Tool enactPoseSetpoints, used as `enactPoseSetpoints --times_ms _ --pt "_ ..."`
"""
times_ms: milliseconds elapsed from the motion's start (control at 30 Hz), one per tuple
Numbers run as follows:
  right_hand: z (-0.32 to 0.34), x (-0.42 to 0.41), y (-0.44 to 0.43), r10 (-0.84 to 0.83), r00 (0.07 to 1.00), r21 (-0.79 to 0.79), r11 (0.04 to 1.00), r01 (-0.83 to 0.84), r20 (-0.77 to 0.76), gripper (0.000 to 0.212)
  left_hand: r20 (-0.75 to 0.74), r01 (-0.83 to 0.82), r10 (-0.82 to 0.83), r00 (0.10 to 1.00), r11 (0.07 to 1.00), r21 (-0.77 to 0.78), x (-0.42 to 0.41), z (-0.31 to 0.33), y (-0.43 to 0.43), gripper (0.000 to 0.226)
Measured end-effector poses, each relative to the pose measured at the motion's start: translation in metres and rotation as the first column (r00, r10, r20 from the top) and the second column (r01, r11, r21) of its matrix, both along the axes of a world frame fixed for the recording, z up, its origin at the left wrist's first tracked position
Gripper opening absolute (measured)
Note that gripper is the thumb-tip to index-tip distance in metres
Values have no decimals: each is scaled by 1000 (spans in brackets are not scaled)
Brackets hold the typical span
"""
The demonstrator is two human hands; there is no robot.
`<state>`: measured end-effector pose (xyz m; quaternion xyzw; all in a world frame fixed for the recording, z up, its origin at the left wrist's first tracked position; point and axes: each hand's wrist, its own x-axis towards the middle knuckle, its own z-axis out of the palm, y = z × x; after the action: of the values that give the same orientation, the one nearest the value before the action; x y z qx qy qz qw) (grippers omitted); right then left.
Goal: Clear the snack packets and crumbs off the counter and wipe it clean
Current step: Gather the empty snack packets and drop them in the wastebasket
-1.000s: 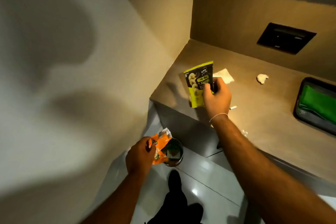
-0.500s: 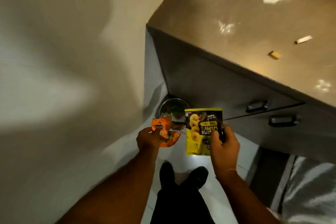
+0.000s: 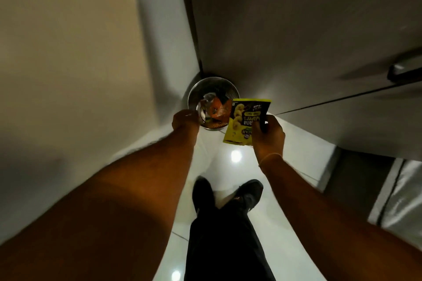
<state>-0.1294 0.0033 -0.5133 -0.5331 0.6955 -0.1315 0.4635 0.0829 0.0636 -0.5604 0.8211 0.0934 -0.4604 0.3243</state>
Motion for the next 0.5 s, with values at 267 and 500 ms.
enactPoseSetpoints --times_ms 267,500 --pt "-33 46 -2 30 999 118 993 -26 -31 25 158 62 -76 984 994 93 -10 -6 73 38" --pt "-47 79 -25 209 973 254 950 -180 -95 41 264 400 -432 862 901 169 -22 -1 93 52"
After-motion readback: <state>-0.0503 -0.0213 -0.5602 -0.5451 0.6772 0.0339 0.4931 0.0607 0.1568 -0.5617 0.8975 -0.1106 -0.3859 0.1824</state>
